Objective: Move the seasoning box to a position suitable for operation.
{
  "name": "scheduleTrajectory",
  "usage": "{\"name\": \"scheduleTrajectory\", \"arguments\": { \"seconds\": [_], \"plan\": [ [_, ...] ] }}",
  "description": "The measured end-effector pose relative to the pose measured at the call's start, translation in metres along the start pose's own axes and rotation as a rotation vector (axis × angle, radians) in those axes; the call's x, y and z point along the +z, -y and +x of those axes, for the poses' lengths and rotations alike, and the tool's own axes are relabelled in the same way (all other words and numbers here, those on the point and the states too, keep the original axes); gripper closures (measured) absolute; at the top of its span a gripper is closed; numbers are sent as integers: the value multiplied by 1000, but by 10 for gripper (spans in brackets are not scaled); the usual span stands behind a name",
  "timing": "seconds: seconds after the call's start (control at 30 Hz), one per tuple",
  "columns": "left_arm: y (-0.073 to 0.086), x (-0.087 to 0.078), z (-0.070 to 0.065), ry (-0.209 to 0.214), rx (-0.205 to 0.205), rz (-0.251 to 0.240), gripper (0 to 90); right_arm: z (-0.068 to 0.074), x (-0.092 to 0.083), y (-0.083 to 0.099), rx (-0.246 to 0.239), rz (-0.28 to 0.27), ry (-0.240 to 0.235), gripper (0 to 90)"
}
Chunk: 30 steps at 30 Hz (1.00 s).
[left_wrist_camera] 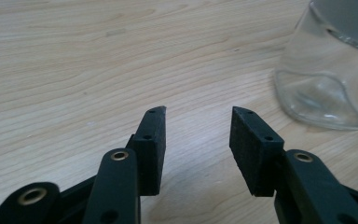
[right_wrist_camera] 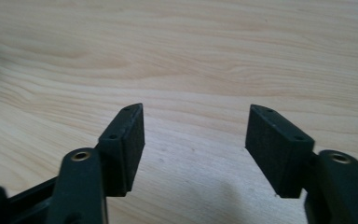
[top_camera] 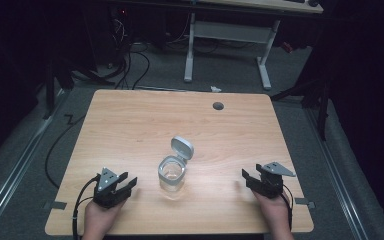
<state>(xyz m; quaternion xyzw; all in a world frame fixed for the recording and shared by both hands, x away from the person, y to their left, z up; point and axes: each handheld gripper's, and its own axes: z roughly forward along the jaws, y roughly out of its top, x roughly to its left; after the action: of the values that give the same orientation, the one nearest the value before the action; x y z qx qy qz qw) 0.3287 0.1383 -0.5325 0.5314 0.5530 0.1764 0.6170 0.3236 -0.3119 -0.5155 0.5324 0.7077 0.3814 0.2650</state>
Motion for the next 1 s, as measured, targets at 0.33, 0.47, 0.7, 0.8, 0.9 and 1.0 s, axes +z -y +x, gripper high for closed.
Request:
{"name": "scheduleTrajectory", "arguments": {
  "seconds": [0.33,0.47,0.7,0.8,0.9,1.0],
  "plan": [
    [2,7,-9,20,20,4,693,4,-13,4,38,-47,-86,538],
    [3,9,-10,6,29,1,756,8,-12,5,10,-39,-70,570],
    [5,13,-14,2,73,-6,900,14,-10,5,-55,-22,-74,702],
    [6,18,-19,8,67,-12,900,9,-15,6,-34,-35,-68,789],
    [7,24,-23,5,74,-5,900,4,-17,8,-11,-47,-62,867],
    [8,33,-30,11,77,4,900,3,-15,9,-16,-44,-71,900]
  ]
}}
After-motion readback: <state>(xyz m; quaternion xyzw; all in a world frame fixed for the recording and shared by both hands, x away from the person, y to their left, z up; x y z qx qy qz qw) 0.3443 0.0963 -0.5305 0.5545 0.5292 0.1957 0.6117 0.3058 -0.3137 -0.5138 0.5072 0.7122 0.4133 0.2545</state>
